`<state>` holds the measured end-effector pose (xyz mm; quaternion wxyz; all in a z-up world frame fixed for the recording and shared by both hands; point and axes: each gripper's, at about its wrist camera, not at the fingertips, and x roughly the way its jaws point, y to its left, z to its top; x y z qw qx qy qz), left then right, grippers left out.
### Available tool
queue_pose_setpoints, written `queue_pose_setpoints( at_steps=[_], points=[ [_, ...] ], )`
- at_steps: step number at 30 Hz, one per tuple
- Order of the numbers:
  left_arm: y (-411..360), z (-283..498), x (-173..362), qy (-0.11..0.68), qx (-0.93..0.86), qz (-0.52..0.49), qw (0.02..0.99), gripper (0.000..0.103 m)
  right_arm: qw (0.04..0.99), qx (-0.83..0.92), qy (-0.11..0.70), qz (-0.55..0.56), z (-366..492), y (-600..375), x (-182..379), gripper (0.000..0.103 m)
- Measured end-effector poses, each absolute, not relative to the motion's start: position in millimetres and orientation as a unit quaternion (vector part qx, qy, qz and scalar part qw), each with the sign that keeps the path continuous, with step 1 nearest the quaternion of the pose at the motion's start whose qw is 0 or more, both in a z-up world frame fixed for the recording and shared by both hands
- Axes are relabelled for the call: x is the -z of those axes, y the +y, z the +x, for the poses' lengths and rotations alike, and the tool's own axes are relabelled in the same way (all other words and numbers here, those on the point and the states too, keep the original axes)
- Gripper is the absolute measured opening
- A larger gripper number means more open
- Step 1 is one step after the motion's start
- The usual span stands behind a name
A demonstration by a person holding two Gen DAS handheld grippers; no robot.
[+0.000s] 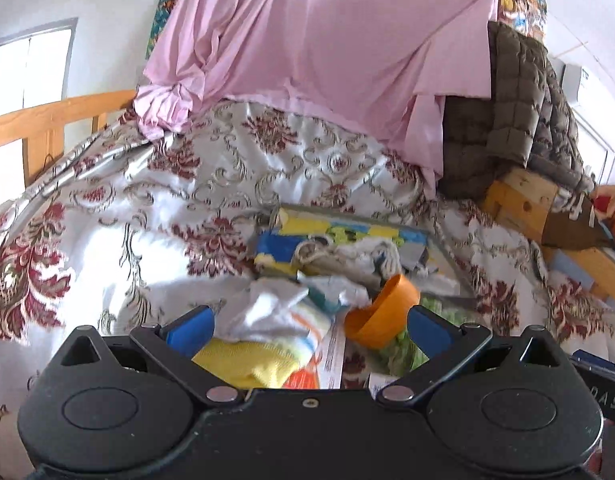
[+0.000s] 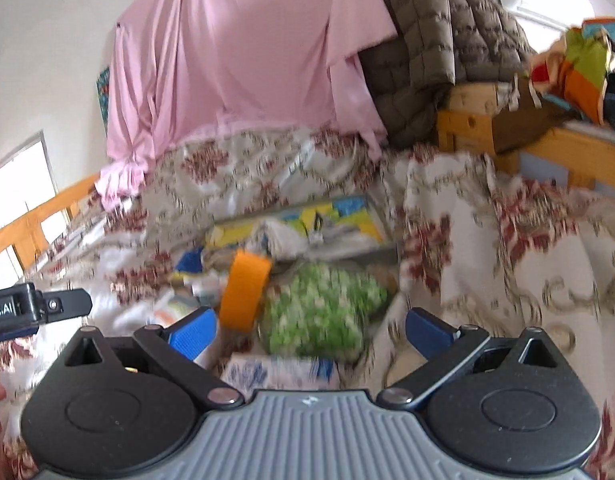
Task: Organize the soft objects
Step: 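Move both tools back over the pile of soft items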
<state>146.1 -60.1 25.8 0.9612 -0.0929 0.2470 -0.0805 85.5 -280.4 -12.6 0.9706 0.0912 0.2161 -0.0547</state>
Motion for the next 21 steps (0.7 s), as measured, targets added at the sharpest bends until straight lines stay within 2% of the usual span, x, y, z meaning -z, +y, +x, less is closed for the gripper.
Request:
queue_pose_setpoints(
  at_steps=[14,21],
  points=[
    [-41.5,145.6,15.8,0.316,0.086,-0.073,0.942,0.102,0.949,0.033,0.309,0.056,105.0,-258.0,46.1,0.103],
    [-32.4,151.8,34.8,0.341,0.072,-0.076,0.934,0.102,0.946,-0.004,0.323,0.038,110.5,-245.1,51.5,0.103]
  ],
)
